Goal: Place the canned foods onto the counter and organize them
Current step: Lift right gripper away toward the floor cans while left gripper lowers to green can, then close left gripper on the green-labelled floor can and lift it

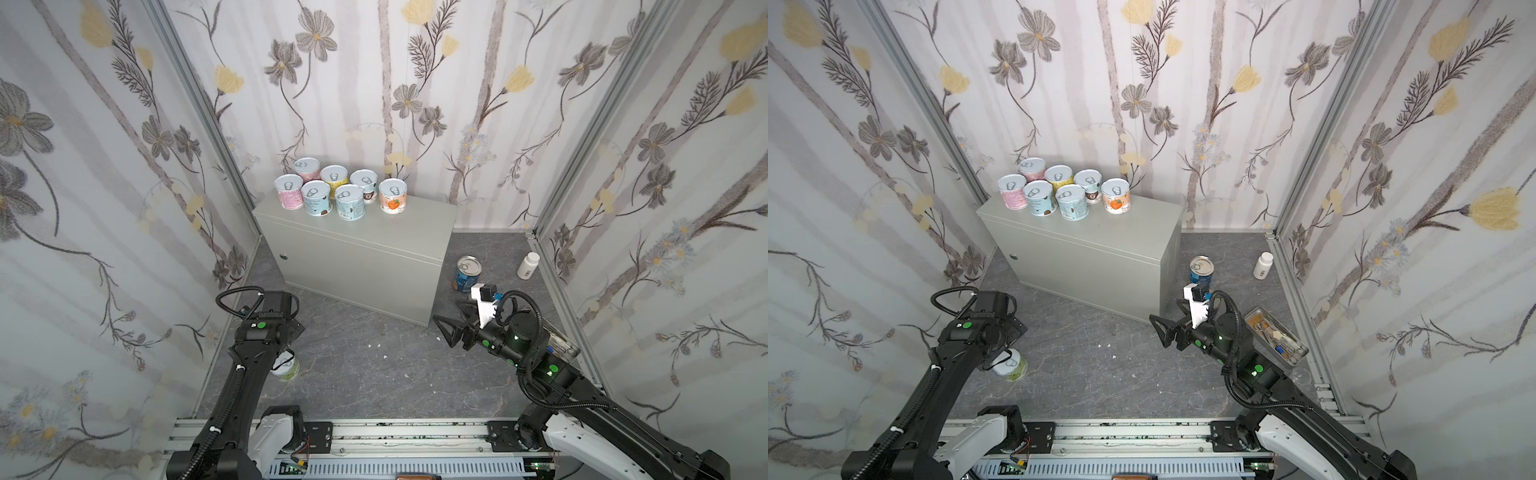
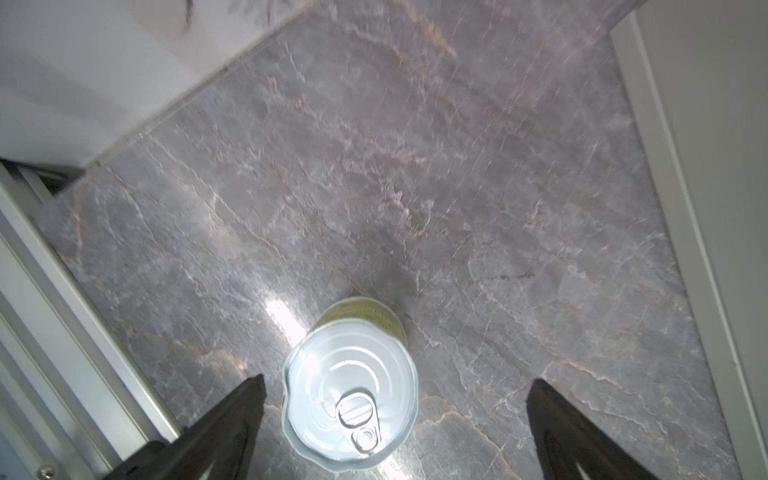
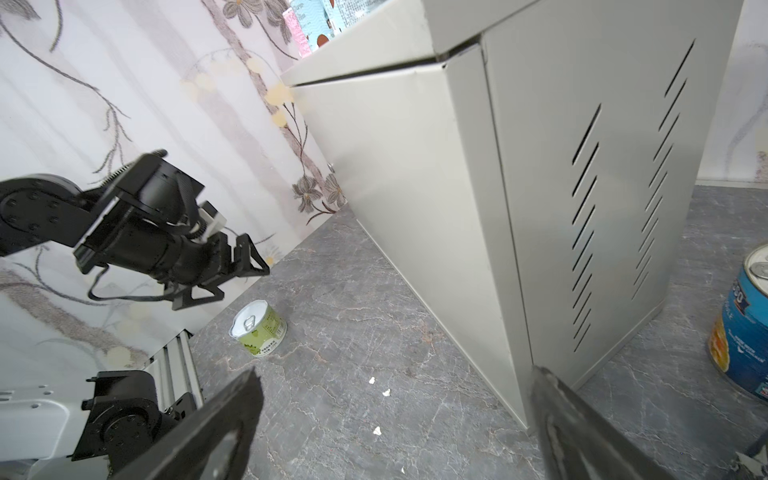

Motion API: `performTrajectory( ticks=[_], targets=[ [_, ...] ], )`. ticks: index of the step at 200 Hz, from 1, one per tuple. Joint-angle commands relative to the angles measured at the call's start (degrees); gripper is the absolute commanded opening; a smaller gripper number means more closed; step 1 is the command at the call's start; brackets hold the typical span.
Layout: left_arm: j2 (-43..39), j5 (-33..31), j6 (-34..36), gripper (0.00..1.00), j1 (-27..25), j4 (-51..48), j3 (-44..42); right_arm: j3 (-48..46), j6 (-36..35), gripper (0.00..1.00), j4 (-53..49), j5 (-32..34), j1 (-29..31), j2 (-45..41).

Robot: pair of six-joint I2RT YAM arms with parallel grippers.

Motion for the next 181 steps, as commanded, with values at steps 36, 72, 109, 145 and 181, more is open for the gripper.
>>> performTrajectory(
  ticks=[36, 72, 109, 145, 181],
  targets=[
    [-1.5, -2.9, -9.3, 1.0, 0.5, 0.1, -2.8, -0.7, 2.1, 1.0, 5.0, -2.6, -0.1, -0.4],
    [-0.1, -4.7, -10.8, 1.0, 0.4, 0.6, -3.2, -0.8, 2.2, 1.0, 4.9, -2.3, -0.3, -0.2],
    [-0.4, -6.4, -12.0, 1.0, -0.4, 0.5, -3.6, -1.0, 2.3, 1.0, 5.2, -2.2, -0.8, 0.6],
    [1.8, -7.7, -14.9, 1.0, -1.7, 0.6, -4.2, -1.1, 2.7, 1.0, 6.0, -2.7, -0.7, 1.8],
    [3.6, -8.6, -16.8, 1.0, -2.8, 1.2, -4.9, -1.1, 2.7, 1.0, 6.1, -2.5, -0.7, 2.5]
  ],
)
